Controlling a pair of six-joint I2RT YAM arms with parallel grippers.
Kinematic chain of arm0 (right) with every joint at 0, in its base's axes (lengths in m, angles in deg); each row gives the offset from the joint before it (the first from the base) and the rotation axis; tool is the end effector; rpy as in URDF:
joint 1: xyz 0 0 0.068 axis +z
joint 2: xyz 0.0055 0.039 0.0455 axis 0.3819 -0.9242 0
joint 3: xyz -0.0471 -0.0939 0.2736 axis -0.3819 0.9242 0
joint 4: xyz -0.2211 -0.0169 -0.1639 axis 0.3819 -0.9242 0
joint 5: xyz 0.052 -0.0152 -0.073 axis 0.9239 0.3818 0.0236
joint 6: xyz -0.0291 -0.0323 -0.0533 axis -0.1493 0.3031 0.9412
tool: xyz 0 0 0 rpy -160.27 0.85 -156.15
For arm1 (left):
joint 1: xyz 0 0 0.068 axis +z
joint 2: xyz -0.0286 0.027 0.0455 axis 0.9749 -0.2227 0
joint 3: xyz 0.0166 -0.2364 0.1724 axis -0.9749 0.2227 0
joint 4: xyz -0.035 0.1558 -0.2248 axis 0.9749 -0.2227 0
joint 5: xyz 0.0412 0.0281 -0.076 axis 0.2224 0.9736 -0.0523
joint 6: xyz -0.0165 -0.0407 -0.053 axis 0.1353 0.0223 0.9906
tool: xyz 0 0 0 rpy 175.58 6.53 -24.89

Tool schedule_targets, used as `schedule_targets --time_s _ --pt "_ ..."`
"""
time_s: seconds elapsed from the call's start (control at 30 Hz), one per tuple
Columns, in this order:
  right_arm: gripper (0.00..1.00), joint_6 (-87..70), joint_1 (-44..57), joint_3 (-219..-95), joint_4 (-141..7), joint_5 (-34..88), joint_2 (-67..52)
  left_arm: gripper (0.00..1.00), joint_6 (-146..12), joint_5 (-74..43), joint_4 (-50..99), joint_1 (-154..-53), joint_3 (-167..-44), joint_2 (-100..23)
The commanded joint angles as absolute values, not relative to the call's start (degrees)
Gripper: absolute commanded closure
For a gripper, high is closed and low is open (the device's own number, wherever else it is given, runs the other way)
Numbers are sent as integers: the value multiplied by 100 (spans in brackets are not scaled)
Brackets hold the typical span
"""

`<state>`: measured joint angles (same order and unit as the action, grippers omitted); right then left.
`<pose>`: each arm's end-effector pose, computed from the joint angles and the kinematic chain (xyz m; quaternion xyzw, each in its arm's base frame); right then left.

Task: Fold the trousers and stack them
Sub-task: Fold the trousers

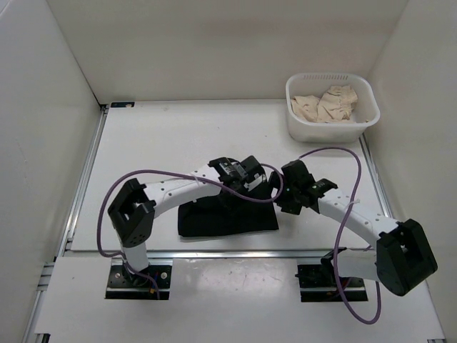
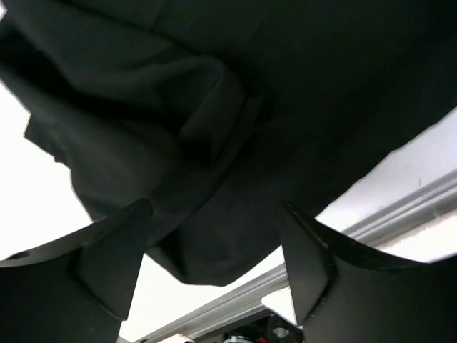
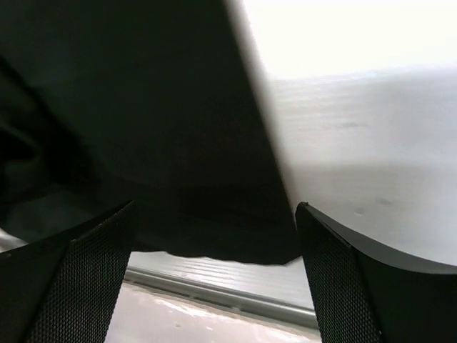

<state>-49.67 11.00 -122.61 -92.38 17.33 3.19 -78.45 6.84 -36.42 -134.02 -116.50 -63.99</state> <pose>0.2145 0.1391 0.2008 0.1285 0.9454 0.1803 0.2390 0.2137 -0.3029 0.2458 0.4575 0.8735 0.0536 0.1577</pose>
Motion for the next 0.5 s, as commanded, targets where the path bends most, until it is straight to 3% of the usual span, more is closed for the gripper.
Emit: schedule_targets --time_s 0.0,0.07,0.2,0.23,0.4,0.47 --pt "6 -5211 989 -12007 -8397 2356 457 21 -7842 755 -3341 -13313 -11774 -6514" --pt "6 -5281 989 -11743 -8063 2576 377 27 -7842 809 -3201 -13312 -11580 -6567" --pt "10 -5334 936 -11444 -8019 2577 141 65 -7842 1107 -2910 -13075 -11131 -6568" --pt "13 -5334 936 -11382 -7940 2725 70 83 -7842 1107 -2910 -12927 -11218 -6568" --pt "37 -5273 936 -11320 -7869 2848 -334 86 -7842 1046 -2910 -12504 -11754 -6516" --pt "60 -5273 884 -11320 -7869 2928 -414 86 -7842 1046 -2910 -12223 -11877 -6462"
